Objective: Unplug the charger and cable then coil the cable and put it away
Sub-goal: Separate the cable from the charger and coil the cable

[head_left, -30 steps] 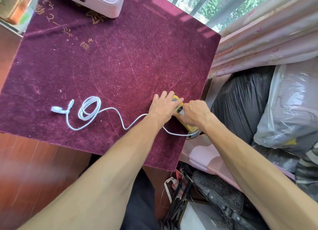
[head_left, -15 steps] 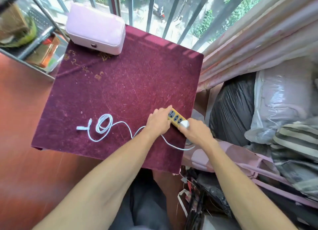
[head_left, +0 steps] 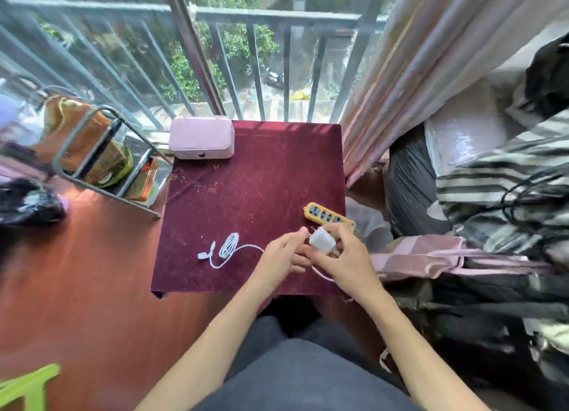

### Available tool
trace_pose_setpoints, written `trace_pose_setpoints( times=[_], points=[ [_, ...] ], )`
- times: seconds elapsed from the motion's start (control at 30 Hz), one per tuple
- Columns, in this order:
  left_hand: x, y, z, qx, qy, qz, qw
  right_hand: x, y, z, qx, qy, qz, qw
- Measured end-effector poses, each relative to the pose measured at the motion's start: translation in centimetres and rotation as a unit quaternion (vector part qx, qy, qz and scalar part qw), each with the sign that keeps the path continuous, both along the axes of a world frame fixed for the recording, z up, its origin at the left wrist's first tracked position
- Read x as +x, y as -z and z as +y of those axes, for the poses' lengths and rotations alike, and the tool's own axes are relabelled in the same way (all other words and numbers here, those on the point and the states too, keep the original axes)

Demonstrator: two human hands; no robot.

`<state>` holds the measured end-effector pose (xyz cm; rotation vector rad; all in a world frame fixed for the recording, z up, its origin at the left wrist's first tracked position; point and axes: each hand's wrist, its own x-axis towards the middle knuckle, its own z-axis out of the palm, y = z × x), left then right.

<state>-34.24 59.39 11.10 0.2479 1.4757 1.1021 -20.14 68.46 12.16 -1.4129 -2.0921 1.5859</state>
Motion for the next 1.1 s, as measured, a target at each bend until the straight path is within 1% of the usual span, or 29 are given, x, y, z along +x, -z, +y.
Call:
trace_pose_setpoints(
  times=[0.03, 0.13, 0.17, 0.23, 0.37, 0.43, 0.53, 0.63, 0.73, 0.8, 0.9, 1.0, 1.1],
  points=[
    [0.1, -0.9, -0.3, 0.011, 0.010, 0.012, 1.000, 0.0, -0.6, -0.6, 0.023, -0.024, 0.009, 0.999],
    [0.5, -2.6, -1.6, 0.042, 0.035, 0.098, 0.994, 0.4, -1.8, -1.7, 0.063, -0.067, 0.045, 0.995],
    [0.6, -3.1, -2.0, 0.054, 0.032, 0.109, 0.992, 0.6, -2.1, -1.8, 0.061, -0.071, 0.056, 0.994],
    [0.4, -4.0, -2.6, 0.071, 0.035, 0.100, 0.992, 0.7, -2.7, -1.8, 0.052, -0.076, 0.068, 0.993],
    [-0.9, -6.1, -3.8, 0.100, 0.043, 0.097, 0.989, 1.0, -4.3, -0.7, -0.017, -0.089, 0.060, 0.994],
    [-1.5, -7.2, -4.4, 0.124, 0.038, 0.089, 0.988, 1.0, -5.1, -0.1, -0.050, -0.122, 0.051, 0.990],
    [-2.1, -8.5, -5.1, 0.157, 0.076, 0.094, 0.980, 0.7, -6.2, 0.7, -0.115, -0.171, 0.028, 0.978],
    [-1.9, -9.0, -5.6, 0.165, 0.086, 0.091, 0.978, 0.5, -6.6, 0.8, -0.079, -0.232, 0.009, 0.970],
    [-1.5, -9.1, -5.4, 0.144, 0.035, 0.060, 0.987, 0.5, -6.3, 0.3, 0.001, -0.221, 0.018, 0.975],
    [-1.1, -9.0, -5.2, 0.129, 0.016, 0.061, 0.990, 0.5, -6.1, -0.2, 0.043, -0.207, 0.012, 0.977],
    [-0.6, -8.5, -5.0, 0.112, 0.003, 0.093, 0.989, 1.0, -5.8, -0.9, 0.049, -0.224, 0.025, 0.973],
    [-0.3, -8.2, -5.0, 0.097, -0.032, 0.076, 0.992, 1.5, -5.8, -1.1, 0.034, -0.243, 0.040, 0.968],
    [-0.1, -8.3, -4.9, 0.093, -0.036, 0.075, 0.992, 1.7, -5.8, -1.1, 0.039, -0.236, 0.046, 0.970]
  ],
)
